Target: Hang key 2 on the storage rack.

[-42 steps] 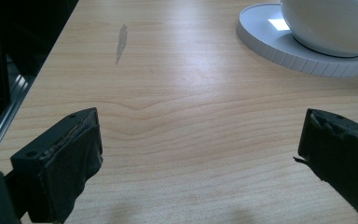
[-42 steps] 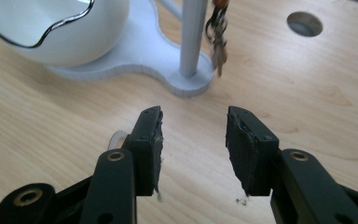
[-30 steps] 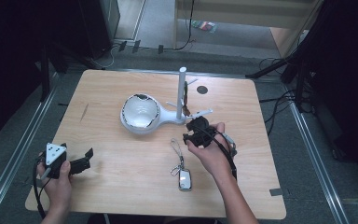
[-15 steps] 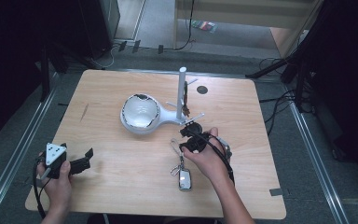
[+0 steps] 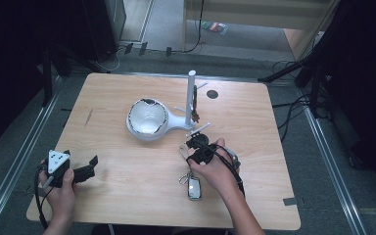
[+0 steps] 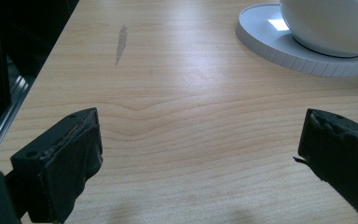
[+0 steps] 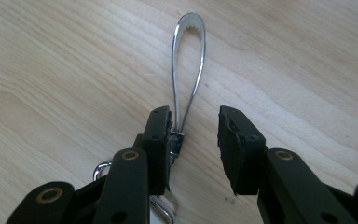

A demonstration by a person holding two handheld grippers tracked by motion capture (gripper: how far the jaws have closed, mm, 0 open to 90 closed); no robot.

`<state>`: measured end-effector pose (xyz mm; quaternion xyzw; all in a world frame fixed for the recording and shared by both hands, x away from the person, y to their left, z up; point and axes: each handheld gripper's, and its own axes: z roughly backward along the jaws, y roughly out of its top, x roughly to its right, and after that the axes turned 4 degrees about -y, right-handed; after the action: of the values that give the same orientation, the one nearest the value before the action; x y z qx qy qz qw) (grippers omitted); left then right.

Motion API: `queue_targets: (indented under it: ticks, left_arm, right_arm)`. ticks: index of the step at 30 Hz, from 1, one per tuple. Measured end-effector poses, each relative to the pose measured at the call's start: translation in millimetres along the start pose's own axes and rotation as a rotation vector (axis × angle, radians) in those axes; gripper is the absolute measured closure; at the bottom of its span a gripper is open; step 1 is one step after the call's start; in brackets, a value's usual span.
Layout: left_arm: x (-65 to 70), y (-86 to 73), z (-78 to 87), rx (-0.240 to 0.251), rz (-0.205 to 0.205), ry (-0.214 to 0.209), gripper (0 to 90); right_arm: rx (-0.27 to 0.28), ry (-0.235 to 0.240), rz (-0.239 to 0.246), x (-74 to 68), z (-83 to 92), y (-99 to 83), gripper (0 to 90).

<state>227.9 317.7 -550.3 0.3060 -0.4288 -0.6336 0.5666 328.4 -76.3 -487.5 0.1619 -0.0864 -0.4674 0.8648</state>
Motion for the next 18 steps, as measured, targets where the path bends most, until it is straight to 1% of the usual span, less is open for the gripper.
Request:
queue_targets:
  ticks: [4, 7, 8, 9, 12, 16, 18]
  left_arm:
    - [-0.2, 0.0, 0.1, 0.000, 0.000, 0.000, 0.0]
    - [-0.2, 0.0, 0.1, 0.000, 0.000, -0.001, 0.0]
    - [-0.2, 0.0, 0.1, 0.000, 0.000, -0.001, 0.0]
    - [-0.1, 0.0, 0.0, 0.000, 0.000, 0.000, 0.0]
    - [-0.2, 0.0, 0.0, 0.000, 0.000, -0.001, 0.0]
    - [-0.1, 0.0, 0.0, 0.000, 0.000, 0.000, 0.0]
    - [-0.1, 0.0, -0.1, 0.000, 0.000, 0.000, 0.0]
  right_arm:
    - [-0.024, 0.006, 0.001, -3.6, -3.8, 0.1, 67.1]
    - [-0.041, 0.008, 0.010, -5.4, -6.7, 0.3, 68.3]
    - [-0.047, 0.004, 0.020, -5.4, -7.7, 0.2, 68.6]
    - [-0.053, 0.003, 0.014, -6.5, -8.5, 0.1, 68.9]
    - [-0.063, 0.005, 0.025, -7.0, -11.3, -0.3, 69.6]
    - [-0.082, -0.008, 0.016, -8.3, -15.3, -0.9, 71.6]
    - [-0.087, -0.007, 0.018, -8.5, -17.2, -1.5, 73.4]
